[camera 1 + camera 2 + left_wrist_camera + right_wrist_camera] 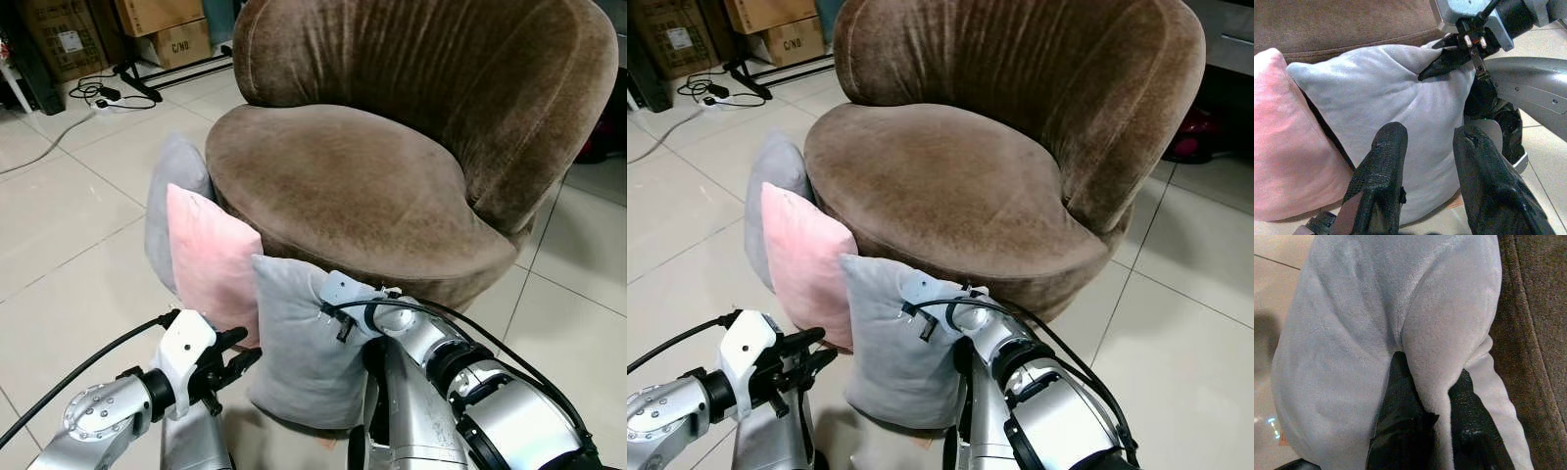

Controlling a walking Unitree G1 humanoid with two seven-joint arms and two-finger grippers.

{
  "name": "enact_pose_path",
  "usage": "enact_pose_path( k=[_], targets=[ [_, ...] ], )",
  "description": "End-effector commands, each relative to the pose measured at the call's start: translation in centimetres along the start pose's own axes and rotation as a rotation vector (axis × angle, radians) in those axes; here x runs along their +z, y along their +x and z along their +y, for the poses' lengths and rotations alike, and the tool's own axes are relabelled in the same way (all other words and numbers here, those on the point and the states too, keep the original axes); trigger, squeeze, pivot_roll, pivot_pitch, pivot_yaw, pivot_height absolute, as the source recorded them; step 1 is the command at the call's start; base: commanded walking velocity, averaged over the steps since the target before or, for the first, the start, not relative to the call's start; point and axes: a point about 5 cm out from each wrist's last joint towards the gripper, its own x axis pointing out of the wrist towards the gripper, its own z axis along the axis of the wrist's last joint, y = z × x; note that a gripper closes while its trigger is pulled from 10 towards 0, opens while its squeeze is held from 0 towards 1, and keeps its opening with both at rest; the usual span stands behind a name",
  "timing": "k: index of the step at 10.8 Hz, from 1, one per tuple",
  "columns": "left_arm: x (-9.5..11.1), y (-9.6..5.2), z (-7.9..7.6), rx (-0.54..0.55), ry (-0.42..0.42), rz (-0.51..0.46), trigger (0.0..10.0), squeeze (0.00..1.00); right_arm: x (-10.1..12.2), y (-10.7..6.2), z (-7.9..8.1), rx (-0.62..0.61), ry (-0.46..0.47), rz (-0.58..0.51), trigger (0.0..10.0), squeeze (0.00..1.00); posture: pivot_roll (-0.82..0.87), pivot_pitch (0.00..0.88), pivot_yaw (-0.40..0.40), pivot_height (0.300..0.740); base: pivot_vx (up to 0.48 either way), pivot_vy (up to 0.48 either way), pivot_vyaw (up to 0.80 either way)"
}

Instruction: Move the pillow to the sofa from floor

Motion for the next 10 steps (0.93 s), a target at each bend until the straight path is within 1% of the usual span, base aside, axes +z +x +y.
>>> enact_pose_path(
  k=[1, 2, 3, 4, 5, 6, 7, 8, 9, 10],
  targets=[
    [0.0, 0.0, 0.1, 0.022, 0.025, 0.002, 10.0, 0.0, -0.5, -0.4, -0.5, -0.024, 0.044, -0.028, 0.0, 0.0, -0.07, 0.0, -0.007, 0.396, 0.0, 0.0, 0.0],
    [0.3, -0.2, 0.4, 0.072, 0.045, -0.016, 10.0, 0.0, 0.1, -1.3, -2.2, -0.097, 0.122, -0.141, 0.0, 0.0, -0.06, 0.0, -0.01, 0.396, 0.0, 0.0, 0.0],
    [0.6, -0.5, 0.7, 0.12, 0.055, -0.033, 10.0, 0.0, 0.7, -2.3, -3.6, -0.151, 0.174, -0.235, 0.0, 0.0, -0.06, 0.0, -0.012, 0.396, 0.0, 0.0, 0.0],
    [1.0, -0.7, 1.0, 0.18, 0.064, -0.06, 10.0, 0.0, 1.7, -3.8, -4.9, -0.21, 0.22, -0.354, 0.0, 0.0, -0.05, 0.0, -0.011, 0.396, 0.0, 0.0, 0.0],
    [1.2, -0.8, 1.2, 0.215, 0.064, -0.074, 10.0, 0.0, 2.1, -4.8, -5.4, -0.249, 0.243, -0.415, 0.0, 0.0, -0.05, 0.0, -0.01, 0.396, 0.0, 0.0, 0.0],
    [1.5, -0.8, 1.4, 0.256, 0.067, -0.093, 10.0, 0.0, 2.6, -7.0, -5.7, -0.304, 0.26, -0.496, 0.0, 0.0, -0.05, 0.0, -0.01, 0.396, 0.0, 0.0, 0.0],
    [1.8, -0.8, 1.3, 0.262, 0.073, -0.102, 10.0, 0.0, 2.6, -8.1, -5.6, -0.325, 0.265, -0.529, 0.0, 0.0, -0.05, 0.0, -0.011, 0.396, 0.0, 0.0, 0.0],
    [2.3, -0.8, 1.5, 0.277, 0.088, -0.124, 10.0, 0.0, 2.8, -10.0, -5.9, -0.378, 0.295, -0.572, 0.0, 0.0, -0.05, 0.0, -0.009, 0.396, 0.0, 0.0, 0.0],
    [2.8, -0.8, 1.6, 0.295, 0.103, -0.138, 10.0, 0.0, 3.2, -11.4, -6.5, -0.434, 0.311, -0.607, 0.0, 0.0, -0.05, 0.0, -0.009, 0.396, 0.0, 0.0, 0.0],
    [3.3, -0.8, 1.9, 0.327, 0.123, -0.155, 10.0, 0.0, 4.1, -13.4, -7.1, -0.512, 0.315, -0.652, 0.0, 0.0, -0.06, 0.0, -0.005, 0.396, 0.0, 0.0, 0.0]
  ],
)
